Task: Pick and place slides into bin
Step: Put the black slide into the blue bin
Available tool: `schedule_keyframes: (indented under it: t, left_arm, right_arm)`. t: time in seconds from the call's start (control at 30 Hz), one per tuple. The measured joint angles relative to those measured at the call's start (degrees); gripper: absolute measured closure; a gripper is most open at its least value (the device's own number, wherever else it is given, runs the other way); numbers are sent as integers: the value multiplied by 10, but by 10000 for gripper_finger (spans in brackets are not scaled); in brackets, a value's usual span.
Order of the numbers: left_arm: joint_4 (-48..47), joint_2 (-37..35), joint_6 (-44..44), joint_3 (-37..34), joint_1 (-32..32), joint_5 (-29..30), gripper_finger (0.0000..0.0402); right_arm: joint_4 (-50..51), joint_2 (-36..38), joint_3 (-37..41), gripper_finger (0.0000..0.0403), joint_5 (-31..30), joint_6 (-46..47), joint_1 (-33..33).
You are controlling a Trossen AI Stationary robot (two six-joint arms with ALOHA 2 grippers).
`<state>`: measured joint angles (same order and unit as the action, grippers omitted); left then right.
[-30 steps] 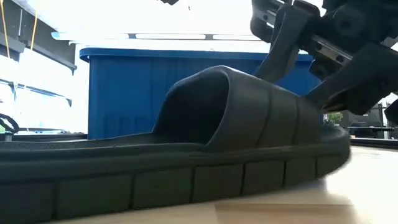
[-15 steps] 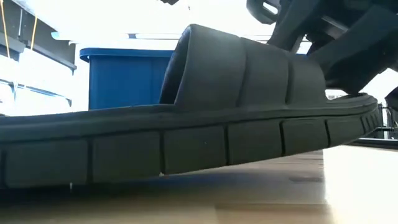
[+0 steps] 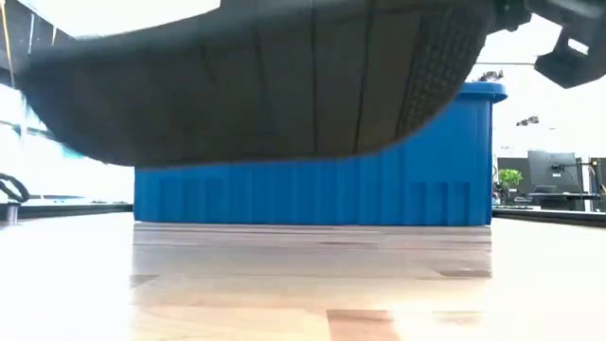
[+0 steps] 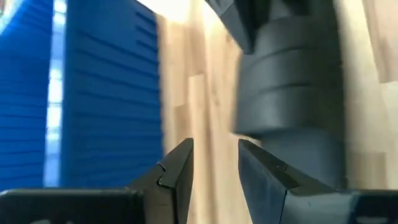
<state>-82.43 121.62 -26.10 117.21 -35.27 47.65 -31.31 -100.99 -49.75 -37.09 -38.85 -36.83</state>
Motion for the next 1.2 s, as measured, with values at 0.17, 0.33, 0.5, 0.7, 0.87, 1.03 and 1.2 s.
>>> schedule_keyframes:
  t: [0.17,0.33,0.5,0.7,0.87,1.03,1.2]
  left_arm:
    - [-70,-5,42,96,-5,53,291]
    - [-70,-24,148,180,-7,110,291]
    - [-40,-71,218,161,-6,162,291]
    - [-39,-101,218,162,1,208,291]
    - [-45,-112,222,163,4,226,291]
    - [-47,-109,257,162,4,223,291]
    - [-48,-109,258,165,4,227,291]
  right_arm:
    - [18,29,0,400,-190,-34,-29]
    - [7,62,-16,401,-300,-84,-51]
    - [-6,89,-66,402,-361,-165,-66]
    - [-2,129,-118,402,-449,-259,-12]
    - [1,169,-122,402,-403,-259,96]
    - [24,180,-121,403,-374,-241,235]
    - [98,162,-121,403,-315,-137,376]
